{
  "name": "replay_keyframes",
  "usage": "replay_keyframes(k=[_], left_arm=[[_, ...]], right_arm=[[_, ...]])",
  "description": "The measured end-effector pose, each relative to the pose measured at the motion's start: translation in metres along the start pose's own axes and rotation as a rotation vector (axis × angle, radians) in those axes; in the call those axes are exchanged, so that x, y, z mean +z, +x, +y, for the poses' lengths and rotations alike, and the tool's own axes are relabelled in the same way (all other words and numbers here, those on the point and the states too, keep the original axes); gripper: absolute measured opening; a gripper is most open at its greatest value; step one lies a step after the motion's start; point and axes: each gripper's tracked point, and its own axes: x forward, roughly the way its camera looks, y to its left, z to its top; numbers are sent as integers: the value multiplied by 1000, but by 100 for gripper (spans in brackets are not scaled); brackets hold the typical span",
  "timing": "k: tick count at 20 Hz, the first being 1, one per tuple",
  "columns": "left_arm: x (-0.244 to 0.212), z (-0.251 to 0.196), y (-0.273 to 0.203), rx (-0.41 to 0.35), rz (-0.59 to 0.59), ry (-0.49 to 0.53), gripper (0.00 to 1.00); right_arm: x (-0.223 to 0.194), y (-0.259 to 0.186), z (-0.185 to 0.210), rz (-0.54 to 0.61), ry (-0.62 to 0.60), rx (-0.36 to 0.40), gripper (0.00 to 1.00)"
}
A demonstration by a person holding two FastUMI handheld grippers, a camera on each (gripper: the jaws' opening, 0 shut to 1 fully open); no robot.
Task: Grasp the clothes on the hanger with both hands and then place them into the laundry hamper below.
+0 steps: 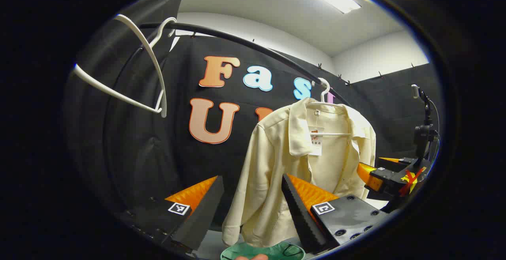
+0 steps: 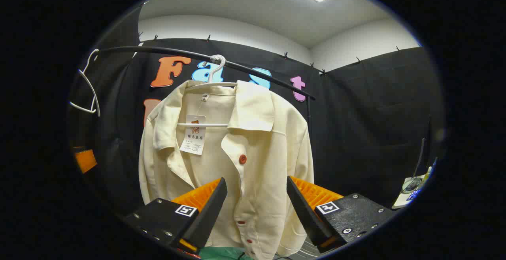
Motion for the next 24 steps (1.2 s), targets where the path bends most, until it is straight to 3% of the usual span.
replay_keyframes(k=[12,19,24], left_arm=[[8,39,-31,49,-11,-4,100],[2,51,-37,16,5,-16,100],[-8,47,-35,-49,41,-17,96]], right_arm=[[29,-38,1,-49,-44,-17,94],[29,-59,13,-41,-84,-34,94],[-2,-57,27,40,-71,-78,94]])
